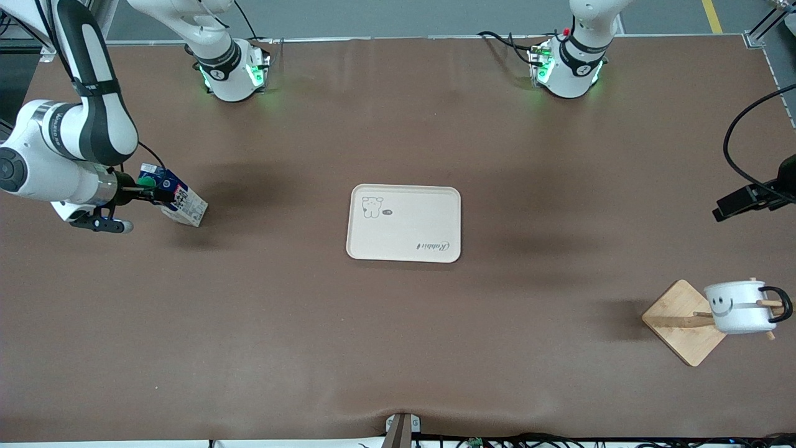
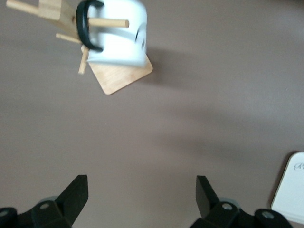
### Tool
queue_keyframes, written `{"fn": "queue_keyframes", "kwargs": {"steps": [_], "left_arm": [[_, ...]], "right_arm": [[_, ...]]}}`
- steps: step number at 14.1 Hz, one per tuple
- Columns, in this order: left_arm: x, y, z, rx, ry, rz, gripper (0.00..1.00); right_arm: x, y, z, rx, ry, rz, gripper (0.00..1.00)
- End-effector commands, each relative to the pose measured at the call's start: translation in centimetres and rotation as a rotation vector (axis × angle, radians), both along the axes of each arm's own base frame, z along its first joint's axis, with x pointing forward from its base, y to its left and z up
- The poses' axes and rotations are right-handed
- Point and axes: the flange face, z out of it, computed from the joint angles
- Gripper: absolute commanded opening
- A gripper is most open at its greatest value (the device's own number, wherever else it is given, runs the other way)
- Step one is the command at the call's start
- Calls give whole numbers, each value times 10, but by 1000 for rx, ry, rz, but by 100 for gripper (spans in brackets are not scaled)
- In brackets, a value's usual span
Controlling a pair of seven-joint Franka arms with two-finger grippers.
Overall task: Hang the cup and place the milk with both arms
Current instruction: 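Open the left gripper and draw it back from the hung mug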
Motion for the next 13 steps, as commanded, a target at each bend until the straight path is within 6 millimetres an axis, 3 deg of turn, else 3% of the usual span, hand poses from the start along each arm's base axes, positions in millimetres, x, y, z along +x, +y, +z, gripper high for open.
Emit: {"fn": "queue_keyframes", "kwargs": {"steps": [1, 10, 13], "left_arm": [[-12, -12, 27, -7, 28, -8, 100], [-45, -58, 65, 40, 14, -62, 100], [-62, -75, 64, 67, 31, -75, 100]], "right_arm": [[-4, -3, 6, -4, -5, 12, 100], [-3, -1, 10, 2, 3, 8, 100], [7, 1, 27, 7, 12, 8, 100]]}}
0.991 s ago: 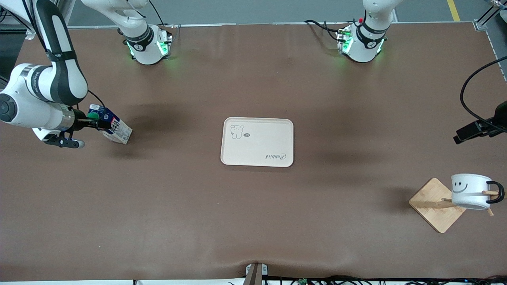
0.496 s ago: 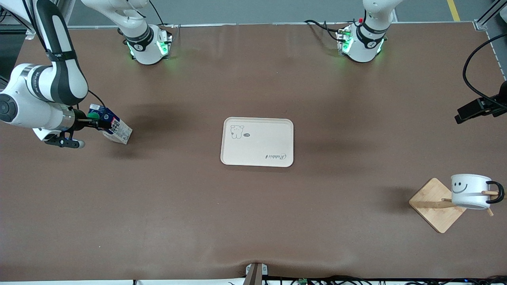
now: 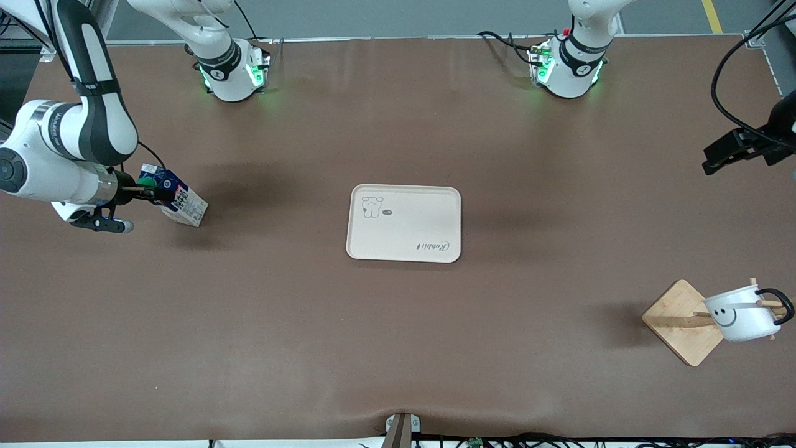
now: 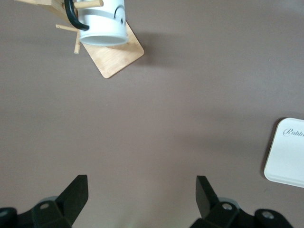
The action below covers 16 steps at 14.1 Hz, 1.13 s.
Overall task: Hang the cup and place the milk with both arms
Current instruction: 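Open the left gripper and draw it back from the hung mug, then release the milk with the right gripper while the left gripper rises away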
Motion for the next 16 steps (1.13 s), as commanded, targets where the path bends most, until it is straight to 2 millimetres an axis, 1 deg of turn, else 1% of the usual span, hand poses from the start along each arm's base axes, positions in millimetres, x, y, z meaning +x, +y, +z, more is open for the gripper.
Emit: {"fn": "queue_keyframes", "kwargs": {"steps": [1, 3, 5, 7, 9, 10, 11, 12, 13, 14, 16], "left_arm": [[-22, -9, 3, 12, 11, 4, 100], [-32, -13, 3, 14, 17, -13, 100], [-38, -10, 4, -35, 20, -10, 100], [-42, -13, 7, -38, 20, -45, 100], [-43, -6, 7, -43, 33, -42, 100], [-44, -4, 7, -43, 40, -41, 100], [-45, -3, 6, -43, 45, -40, 100], [-47, -3, 6, -42, 51, -39, 100], [-51, -3, 7, -41, 51, -39, 100], [-55, -5, 2, -49, 59, -41, 100], [-60, -5, 2, -66, 57, -42, 100]], "right_arm": [[7, -1, 26, 3, -3, 5, 100], [8, -1, 28, 3, -5, 5, 100], [11, -1, 33, 2, -11, 5, 100], [16, -1, 46, 4, -10, 5, 100], [20, 1, 54, 2, -9, 3, 100], [24, 1, 67, 4, -4, 8, 100], [37, 7, 96, 3, -11, 23, 100], [52, 13, 119, 0, -28, 30, 100], [66, 12, 147, 1, -80, 30, 100], [81, 13, 167, 11, -128, 31, 100], [102, 25, 204, -9, -160, 61, 100]]}}
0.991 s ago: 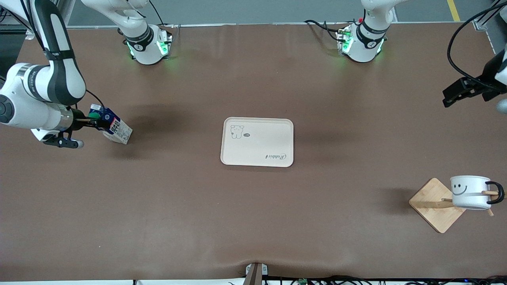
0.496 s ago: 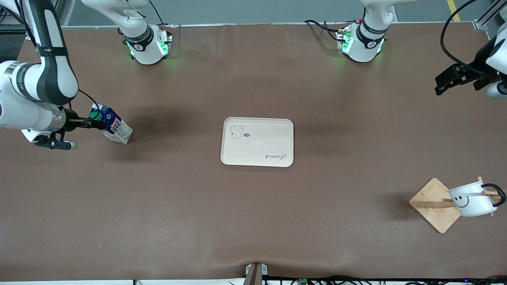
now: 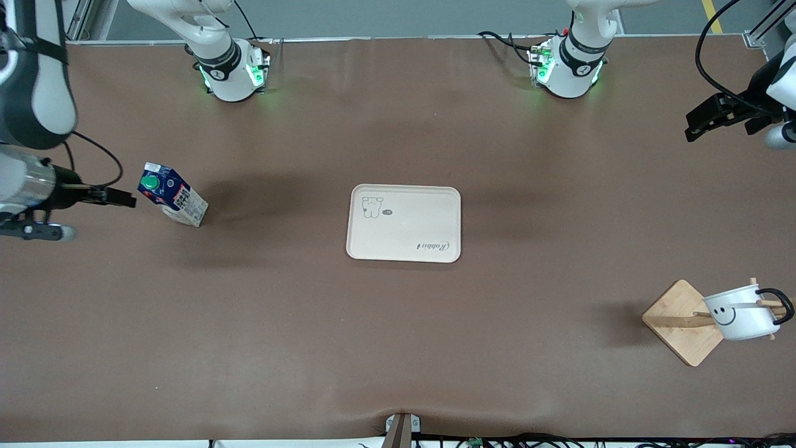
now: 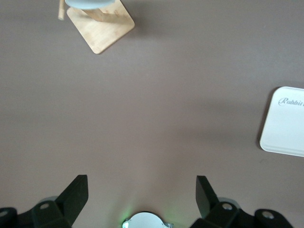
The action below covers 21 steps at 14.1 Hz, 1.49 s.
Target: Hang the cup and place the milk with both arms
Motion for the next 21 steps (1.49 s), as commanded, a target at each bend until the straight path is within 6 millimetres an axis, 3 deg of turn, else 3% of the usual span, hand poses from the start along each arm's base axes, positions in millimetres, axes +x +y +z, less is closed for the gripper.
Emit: {"fn": "queue_keyframes", "kwargs": {"steps": [1, 4, 6, 8, 10, 12, 14, 21], "left_arm": [[-17, -1, 5, -21, -6, -15, 100], [-18, 0, 6, -21, -21, -28, 100], [-19, -1, 4, -19, -27, -34, 100], [-26, 0, -3, -15, -50, -33, 100], [-26, 0, -2, -15, -71, -31, 100], [-25, 2, -2, -14, -70, -31, 100], [-23, 2, 5, -9, -83, -28, 100], [-22, 1, 11, -15, -57, -26, 100]], "right_arm": [[36, 9, 46, -9, -32, 27, 100], [39, 11, 102, -22, -69, 32, 100], [27, 18, 122, -11, -48, 37, 100], [-7, 36, 162, -17, -46, 64, 100], [-36, 43, 184, -53, -47, 79, 100], [-63, 32, 178, -47, -54, 68, 100], [-80, 19, 158, -32, -35, 55, 100], [-68, 24, 162, -30, -106, 67, 100]]}}
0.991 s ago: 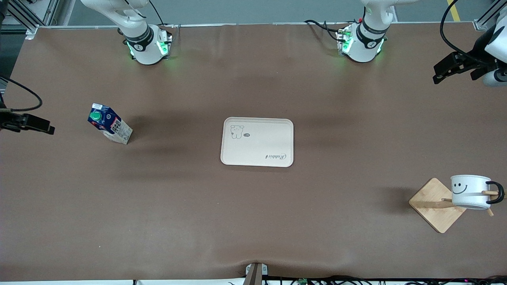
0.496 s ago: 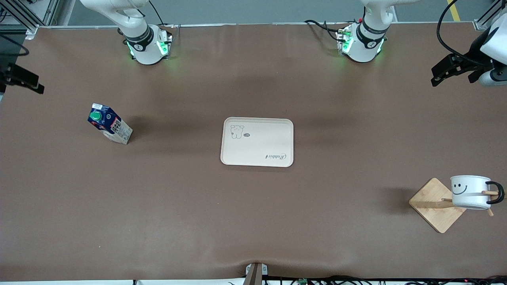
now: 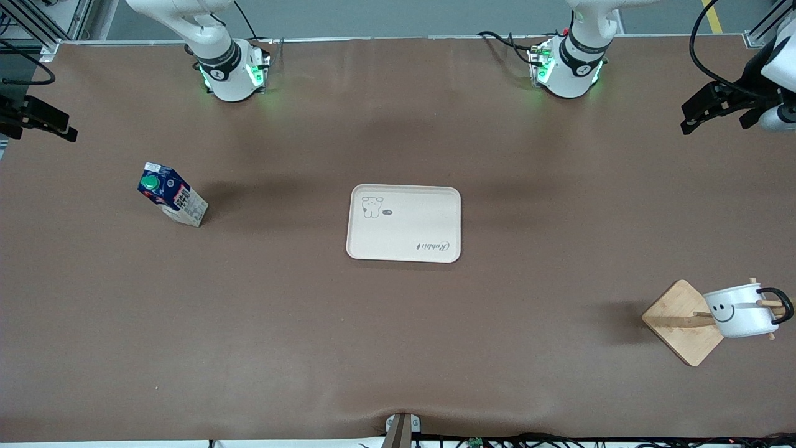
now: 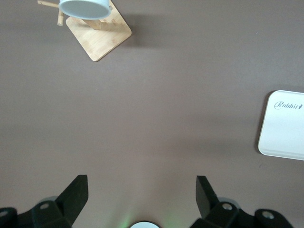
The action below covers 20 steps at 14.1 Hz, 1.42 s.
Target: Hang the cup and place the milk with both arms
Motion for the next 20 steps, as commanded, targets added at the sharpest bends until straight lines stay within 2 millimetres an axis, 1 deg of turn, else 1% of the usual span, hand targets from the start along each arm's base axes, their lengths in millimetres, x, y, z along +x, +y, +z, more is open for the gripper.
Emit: {"fn": "queue_keyframes", "kwargs": {"steps": [1, 3, 7, 13, 20], "left_arm": [[-2, -1, 10, -11, 14, -14, 100], [-4, -6, 9, -11, 30, -21, 100], [-5, -6, 9, -12, 36, -21, 100], [-5, -6, 8, -12, 38, -21, 100], [-5, -6, 7, -15, 41, -27, 100]], "right_arm": [[-1, 3, 8, -10, -39, 19, 100], [2, -1, 9, -12, -43, 63, 100], [4, -6, 8, -19, -47, 81, 100], [5, 1, 7, -7, -45, 88, 100], [4, -2, 6, -5, -36, 76, 100]]}}
